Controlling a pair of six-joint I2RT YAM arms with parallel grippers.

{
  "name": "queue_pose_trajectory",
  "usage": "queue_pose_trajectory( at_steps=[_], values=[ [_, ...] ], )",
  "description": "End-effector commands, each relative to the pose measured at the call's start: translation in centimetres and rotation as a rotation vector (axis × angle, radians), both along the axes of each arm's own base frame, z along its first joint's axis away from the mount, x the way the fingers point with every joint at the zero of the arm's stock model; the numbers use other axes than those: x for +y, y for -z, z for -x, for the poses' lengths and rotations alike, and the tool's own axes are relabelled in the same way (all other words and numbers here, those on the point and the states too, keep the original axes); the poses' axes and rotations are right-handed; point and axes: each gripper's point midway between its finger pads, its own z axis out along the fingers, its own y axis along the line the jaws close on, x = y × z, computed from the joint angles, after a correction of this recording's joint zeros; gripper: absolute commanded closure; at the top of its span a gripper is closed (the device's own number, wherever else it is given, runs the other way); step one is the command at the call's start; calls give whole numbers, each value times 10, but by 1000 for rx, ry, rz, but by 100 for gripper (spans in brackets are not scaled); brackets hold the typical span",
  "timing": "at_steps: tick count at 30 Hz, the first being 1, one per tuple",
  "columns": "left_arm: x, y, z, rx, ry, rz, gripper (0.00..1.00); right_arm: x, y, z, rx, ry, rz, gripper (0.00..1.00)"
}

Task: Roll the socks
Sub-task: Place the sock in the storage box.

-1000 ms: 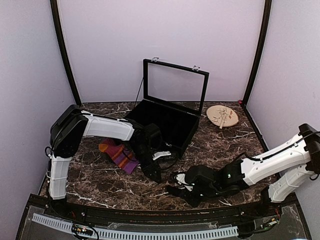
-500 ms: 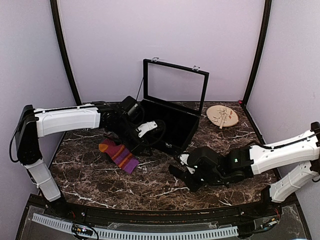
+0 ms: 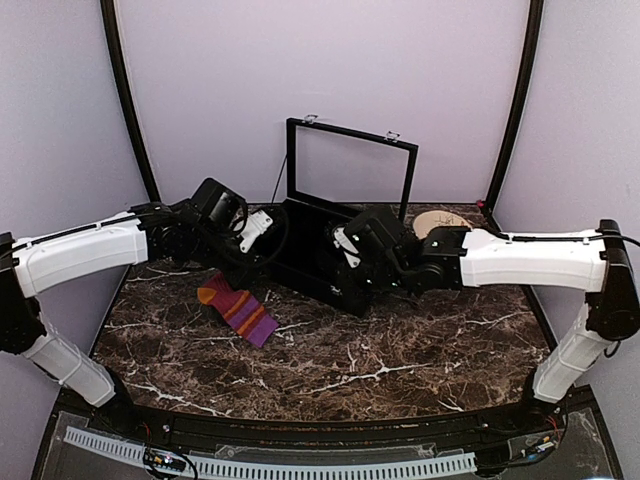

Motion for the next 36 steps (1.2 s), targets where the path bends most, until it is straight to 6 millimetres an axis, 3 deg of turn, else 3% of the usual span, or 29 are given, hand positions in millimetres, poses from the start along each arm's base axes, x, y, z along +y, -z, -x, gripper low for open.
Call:
queue_pose_trajectory(
  at_steps=[1, 10, 17, 24, 36],
  values=[
    [26, -19, -12, -103, -129, 16, 45, 7, -3, -40, -29, 12, 38, 100],
    [52, -46, -18, -224, -255, 92, 41, 25, 18, -98, 8, 32, 67, 100],
    [59, -46, -18, -251, -280, 110, 39, 37, 32, -128, 29, 40, 70, 100],
    [61, -48, -18, -270, -285, 118, 39, 36, 59, -141, 91, 42, 106, 100],
    [62, -51, -21, -287, -283, 129, 39, 38, 85, -145, 152, 38, 127, 100]
  ],
)
